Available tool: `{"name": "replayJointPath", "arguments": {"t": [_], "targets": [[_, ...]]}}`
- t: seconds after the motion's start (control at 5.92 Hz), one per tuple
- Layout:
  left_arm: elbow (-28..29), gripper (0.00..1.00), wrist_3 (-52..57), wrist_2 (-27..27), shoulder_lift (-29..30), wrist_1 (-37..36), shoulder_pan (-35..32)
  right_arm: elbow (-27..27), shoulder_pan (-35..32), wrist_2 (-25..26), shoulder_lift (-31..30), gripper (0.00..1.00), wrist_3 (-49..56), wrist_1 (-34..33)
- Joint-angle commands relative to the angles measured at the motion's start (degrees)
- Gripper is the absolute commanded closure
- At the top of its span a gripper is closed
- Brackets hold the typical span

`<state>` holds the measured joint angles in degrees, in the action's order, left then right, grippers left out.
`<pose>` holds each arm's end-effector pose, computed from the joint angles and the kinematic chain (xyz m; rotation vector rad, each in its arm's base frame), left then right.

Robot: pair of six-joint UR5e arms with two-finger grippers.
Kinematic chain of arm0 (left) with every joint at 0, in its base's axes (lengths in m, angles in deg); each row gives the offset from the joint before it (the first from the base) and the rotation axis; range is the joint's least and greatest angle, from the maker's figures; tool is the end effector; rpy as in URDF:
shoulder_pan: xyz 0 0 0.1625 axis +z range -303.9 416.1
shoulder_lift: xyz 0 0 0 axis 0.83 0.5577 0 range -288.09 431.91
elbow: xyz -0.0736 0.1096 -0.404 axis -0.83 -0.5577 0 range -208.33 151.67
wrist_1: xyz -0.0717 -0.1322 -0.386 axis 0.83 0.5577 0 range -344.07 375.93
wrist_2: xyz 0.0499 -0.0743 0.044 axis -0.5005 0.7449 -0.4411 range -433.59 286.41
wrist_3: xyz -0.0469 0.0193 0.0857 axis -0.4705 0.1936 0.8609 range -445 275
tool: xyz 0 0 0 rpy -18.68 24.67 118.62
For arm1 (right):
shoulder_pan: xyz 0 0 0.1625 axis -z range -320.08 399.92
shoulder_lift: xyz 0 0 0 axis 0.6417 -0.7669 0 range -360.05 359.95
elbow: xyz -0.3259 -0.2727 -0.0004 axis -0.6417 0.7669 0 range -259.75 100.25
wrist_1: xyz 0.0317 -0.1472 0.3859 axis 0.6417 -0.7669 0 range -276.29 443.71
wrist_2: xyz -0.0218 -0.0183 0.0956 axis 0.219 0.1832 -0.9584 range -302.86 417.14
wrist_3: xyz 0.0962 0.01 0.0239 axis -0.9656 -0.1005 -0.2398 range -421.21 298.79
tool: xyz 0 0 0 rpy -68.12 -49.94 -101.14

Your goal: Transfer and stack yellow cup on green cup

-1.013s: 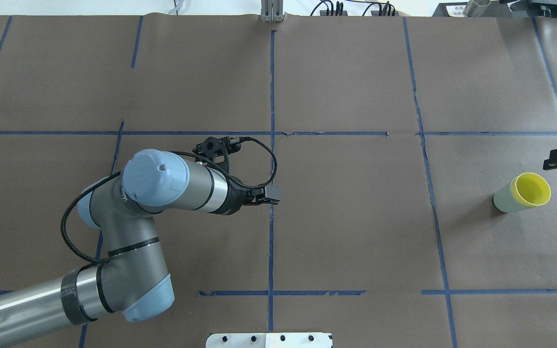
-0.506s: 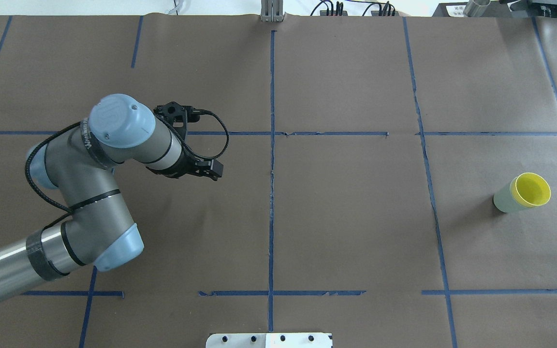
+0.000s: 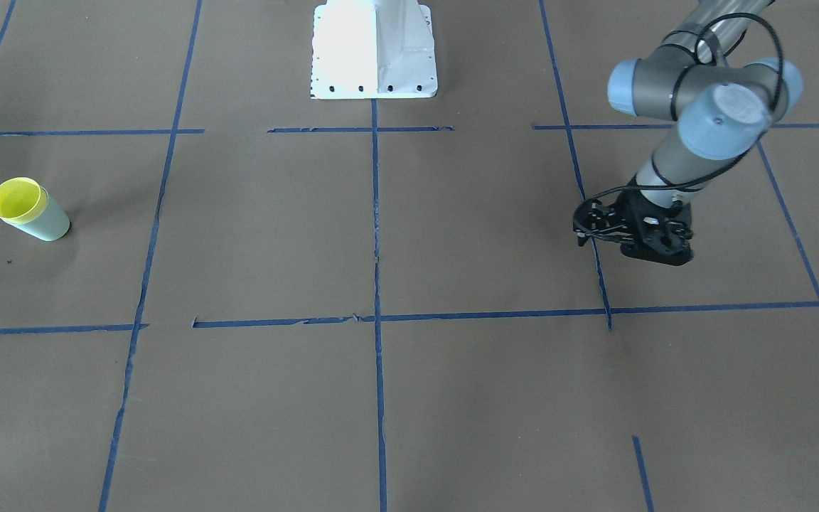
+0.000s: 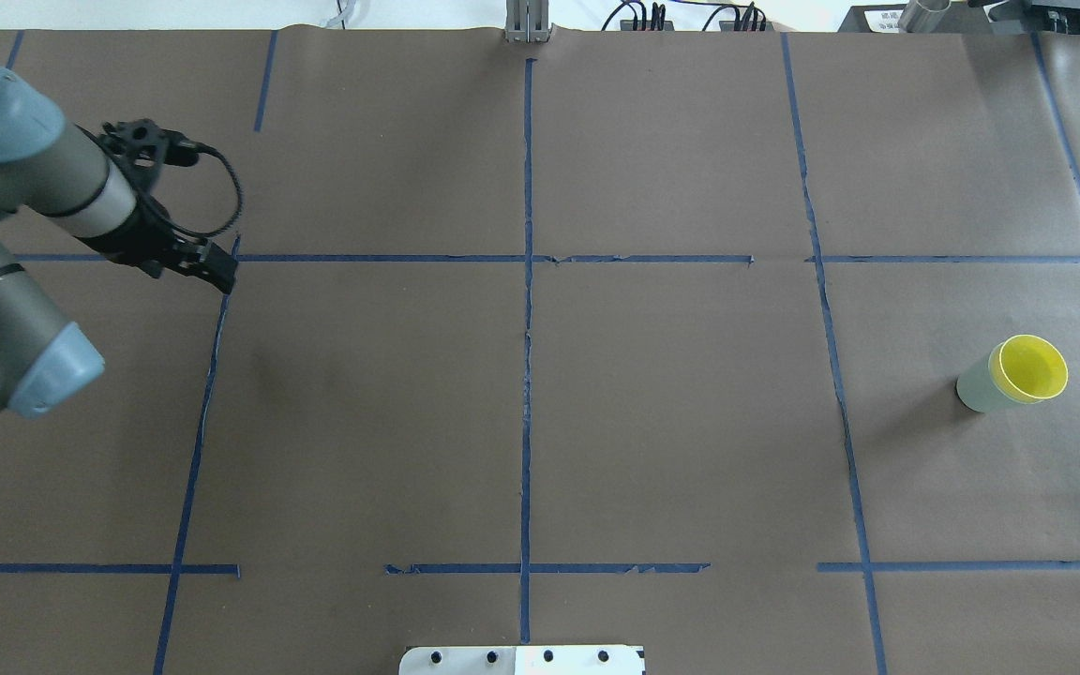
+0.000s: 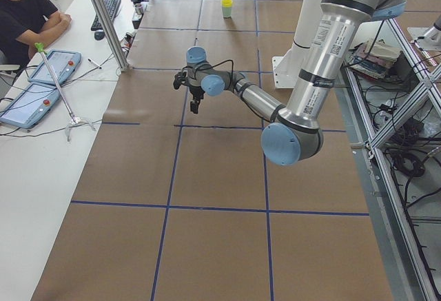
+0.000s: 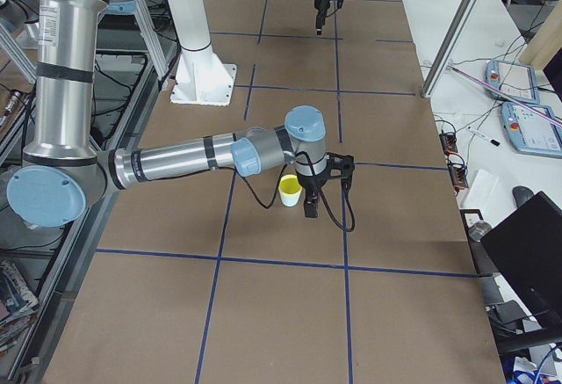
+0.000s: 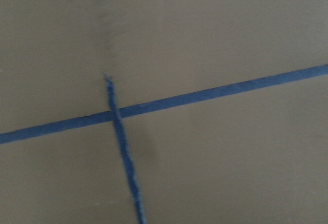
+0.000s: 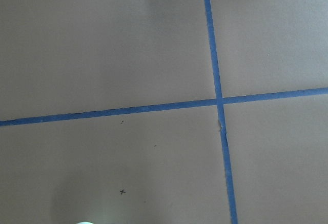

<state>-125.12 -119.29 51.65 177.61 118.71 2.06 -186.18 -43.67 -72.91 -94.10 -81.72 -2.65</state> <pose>0.2944 -0.5349 0.4305 0.1449 0.8301 0.2166 0.0163 -0.4748 0.5481 0.0992 -0.7380 0.1368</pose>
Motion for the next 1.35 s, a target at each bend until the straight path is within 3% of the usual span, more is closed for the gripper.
{"name": "replayJointPath", "arguments": {"t": [0.0, 0.17, 0.51, 0.68, 1.01, 1.18], "targets": [[-0.6, 0.0, 18.7, 6.9, -9.1, -0.6, -12.4, 2.4, -1.7, -3.3, 3.7, 0.0, 6.9, -7.0], [0.1, 0.0, 27.9, 9.3, -12.9, -0.7, -18.1, 2.7, -1.7, -4.9, 3.7, 0.0, 7.0, -7.2], [-0.2, 0.0, 30.3, 9.3, -17.3, -1.4, -24.4, 3.5, -1.7, -4.7, 3.4, 0.0, 6.2, -7.0], [0.7, 0.0, 34.3, 9.4, -17.6, -1.5, -29.3, 6.5, -1.7, -4.9, 3.3, 0.0, 6.8, -6.3], [-2.1, 0.0, 37.7, 9.8, -18.2, -14.4, -31.4, 4.8, -0.7, -4.9, 3.1, 0.0, 6.8, -6.3], [-2.4, 0.0, 38.3, 9.7, -18.3, -14.5, -32.0, 3.3, -0.7, -5.0, 2.3, 0.0, 6.6, -6.5]]}}
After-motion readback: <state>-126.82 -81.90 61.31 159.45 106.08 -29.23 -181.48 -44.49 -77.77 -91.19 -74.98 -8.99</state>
